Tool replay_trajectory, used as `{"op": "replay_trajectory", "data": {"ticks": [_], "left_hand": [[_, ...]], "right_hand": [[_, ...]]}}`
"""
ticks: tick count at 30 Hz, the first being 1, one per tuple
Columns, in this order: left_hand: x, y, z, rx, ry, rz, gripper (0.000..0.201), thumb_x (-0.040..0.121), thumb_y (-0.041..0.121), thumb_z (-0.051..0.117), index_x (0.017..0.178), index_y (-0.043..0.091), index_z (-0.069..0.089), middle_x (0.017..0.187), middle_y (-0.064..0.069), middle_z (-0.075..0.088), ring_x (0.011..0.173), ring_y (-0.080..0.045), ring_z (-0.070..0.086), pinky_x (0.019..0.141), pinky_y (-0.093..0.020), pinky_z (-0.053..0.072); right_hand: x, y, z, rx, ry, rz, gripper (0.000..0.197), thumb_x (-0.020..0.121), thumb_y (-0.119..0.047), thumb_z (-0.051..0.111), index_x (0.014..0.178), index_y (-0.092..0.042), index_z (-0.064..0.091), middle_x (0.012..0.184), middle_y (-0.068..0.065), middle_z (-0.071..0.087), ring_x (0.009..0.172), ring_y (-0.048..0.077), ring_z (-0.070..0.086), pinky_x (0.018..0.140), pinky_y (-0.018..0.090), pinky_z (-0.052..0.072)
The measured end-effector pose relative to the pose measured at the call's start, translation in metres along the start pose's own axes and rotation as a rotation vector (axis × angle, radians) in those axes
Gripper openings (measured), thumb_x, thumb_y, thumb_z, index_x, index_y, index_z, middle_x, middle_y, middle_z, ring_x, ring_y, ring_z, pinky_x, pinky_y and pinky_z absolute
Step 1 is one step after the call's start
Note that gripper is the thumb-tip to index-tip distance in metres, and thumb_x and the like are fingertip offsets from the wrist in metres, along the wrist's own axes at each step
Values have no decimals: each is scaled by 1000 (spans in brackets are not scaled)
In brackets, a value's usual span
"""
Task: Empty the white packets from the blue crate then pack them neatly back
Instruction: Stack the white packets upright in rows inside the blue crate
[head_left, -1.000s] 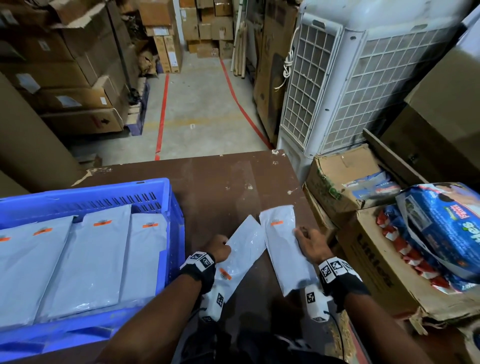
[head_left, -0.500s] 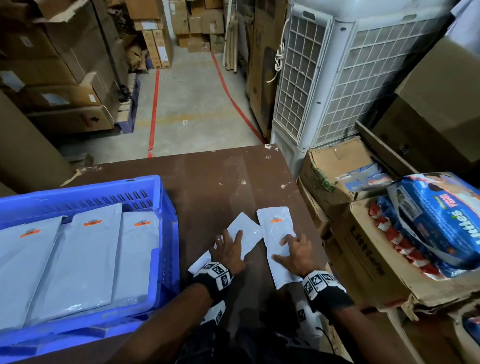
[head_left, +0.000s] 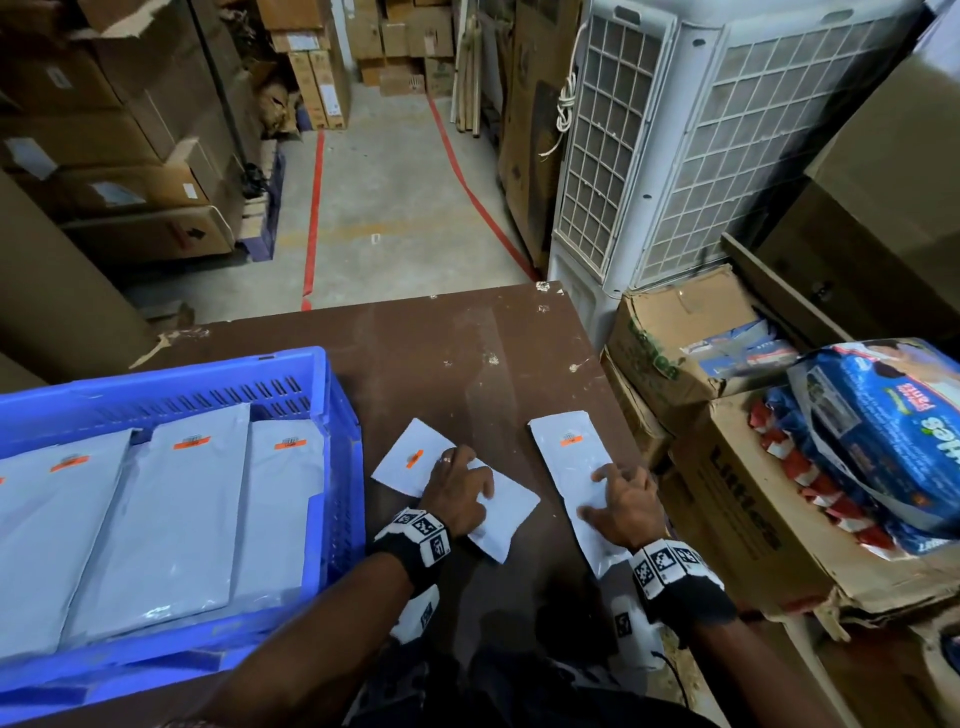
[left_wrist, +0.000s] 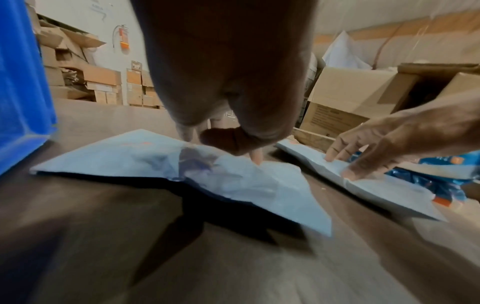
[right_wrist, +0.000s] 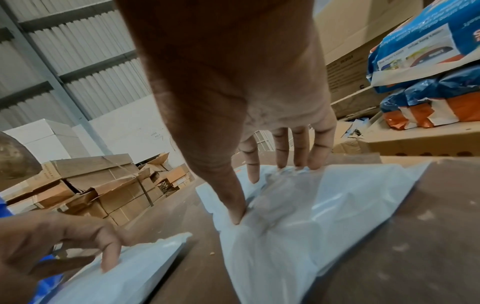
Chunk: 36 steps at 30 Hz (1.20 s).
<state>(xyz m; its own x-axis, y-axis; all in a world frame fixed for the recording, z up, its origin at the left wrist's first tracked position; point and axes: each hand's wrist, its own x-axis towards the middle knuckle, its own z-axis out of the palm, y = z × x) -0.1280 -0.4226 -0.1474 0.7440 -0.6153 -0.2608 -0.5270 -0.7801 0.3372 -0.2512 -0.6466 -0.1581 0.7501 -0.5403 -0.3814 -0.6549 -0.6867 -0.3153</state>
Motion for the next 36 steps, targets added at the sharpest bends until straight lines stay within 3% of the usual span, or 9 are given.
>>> {"op": "replay_trajectory", "data": {"ticks": [2,4,8,17,21,23,27,31,36], "left_hand": [[-1,9,5,127,165,-57,26,85,26,61,111,25,63,144,-3,38,136,-25,31,114,-35,27],[-2,18,12,189,215,-177,48,89,42,51,133,24,49,152,-12,29,142,-35,23,117,-50,16],[-1,27,33,115,-25,-349,84,93,65,39,157,22,4,162,-19,-15,148,-42,-11,116,-59,-1],[12,-7,46,280,-252,56,89,90,75,24,155,28,-14,158,-9,-32,147,-37,-22,117,-59,-8],[10,-9,49,305,-224,98,105,60,86,-18,152,36,-19,157,-7,-34,147,-35,-25,115,-59,-11],[10,-7,51,304,-194,107,109,56,85,-23,153,35,-18,157,-8,-33,147,-36,-24,115,-60,-13],[7,7,51,271,-14,75,95,83,81,8,157,23,-3,161,-13,-20,149,-37,-14,115,-55,-14],[2,6,68,215,-37,-54,100,71,81,-16,154,25,-19,156,-10,-35,146,-35,-27,112,-54,-21],[7,4,76,159,-84,-40,88,87,78,14,152,21,29,161,-19,19,145,-43,22,113,-57,0]], "right_hand": [[-2,2,0,4,-3,-12,60,78,-52,72,127,-33,44,140,8,34,133,32,32,108,47,38],[-4,3,0,18,-3,-19,64,76,-58,73,128,-33,45,140,7,34,133,32,31,109,48,37],[-7,4,1,-30,-18,-92,78,75,-66,69,141,-41,38,147,9,30,135,34,30,112,50,33],[-9,-15,7,-74,-63,-118,76,85,-62,62,149,-39,27,156,9,19,140,34,24,116,51,28],[-8,-19,6,-111,-59,-124,78,85,-65,57,149,-37,23,156,9,18,140,33,24,115,51,30],[-5,-20,6,-82,-53,-110,83,83,-67,58,151,-37,20,157,9,17,142,33,23,116,52,28],[0,-19,13,-92,-83,-166,92,83,-69,57,155,-39,7,164,8,2,148,36,10,119,55,20],[4,-17,27,-149,-111,-186,90,88,-68,51,156,-36,2,164,8,-12,151,38,-5,120,55,7],[9,-17,38,-176,-129,-168,89,90,-70,43,155,-37,-7,163,8,-21,150,38,-14,120,54,-1]]}}
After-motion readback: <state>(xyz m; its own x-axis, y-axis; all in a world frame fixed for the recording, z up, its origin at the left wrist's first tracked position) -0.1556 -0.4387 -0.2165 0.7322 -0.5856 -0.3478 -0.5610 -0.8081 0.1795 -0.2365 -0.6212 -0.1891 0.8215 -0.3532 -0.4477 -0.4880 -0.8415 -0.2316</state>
